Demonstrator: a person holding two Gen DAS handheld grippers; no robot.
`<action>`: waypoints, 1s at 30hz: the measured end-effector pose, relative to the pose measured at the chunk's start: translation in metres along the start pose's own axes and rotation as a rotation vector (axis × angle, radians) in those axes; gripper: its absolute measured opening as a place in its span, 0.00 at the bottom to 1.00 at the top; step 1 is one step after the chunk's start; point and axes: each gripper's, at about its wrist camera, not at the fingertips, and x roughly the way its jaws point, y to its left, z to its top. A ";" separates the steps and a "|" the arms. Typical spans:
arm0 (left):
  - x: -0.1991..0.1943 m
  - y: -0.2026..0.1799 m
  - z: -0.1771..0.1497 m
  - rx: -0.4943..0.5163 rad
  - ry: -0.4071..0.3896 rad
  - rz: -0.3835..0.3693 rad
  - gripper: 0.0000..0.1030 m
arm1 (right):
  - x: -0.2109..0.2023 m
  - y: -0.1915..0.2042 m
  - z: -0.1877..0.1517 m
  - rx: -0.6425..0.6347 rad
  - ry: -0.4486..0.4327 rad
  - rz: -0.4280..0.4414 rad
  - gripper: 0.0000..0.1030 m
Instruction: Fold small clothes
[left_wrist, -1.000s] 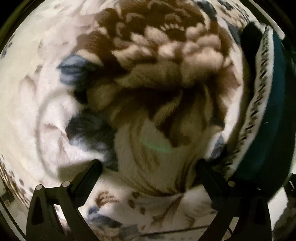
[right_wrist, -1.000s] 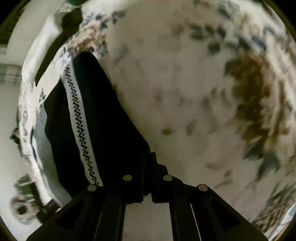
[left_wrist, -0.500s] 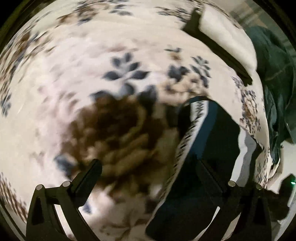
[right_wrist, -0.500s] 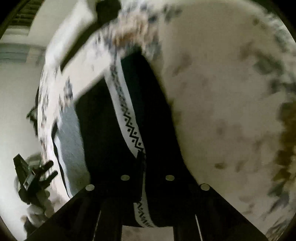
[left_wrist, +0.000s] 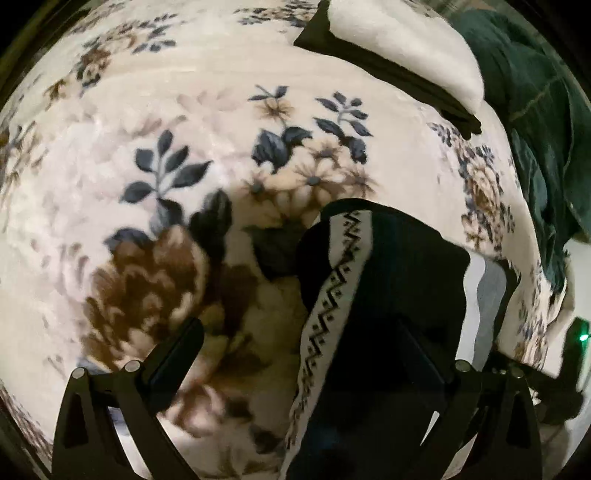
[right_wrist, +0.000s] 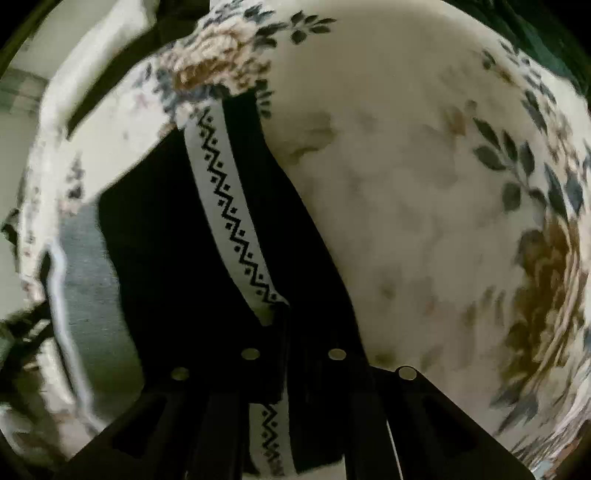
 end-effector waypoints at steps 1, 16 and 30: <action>-0.002 0.002 -0.003 0.006 -0.001 0.004 1.00 | -0.016 -0.017 -0.010 0.077 -0.016 0.019 0.22; -0.004 0.029 -0.061 -0.111 0.071 -0.043 1.00 | 0.009 -0.028 -0.093 0.417 0.041 0.352 0.16; 0.014 0.014 -0.053 -0.114 0.091 -0.210 1.00 | -0.002 -0.056 -0.115 0.423 -0.025 0.381 0.80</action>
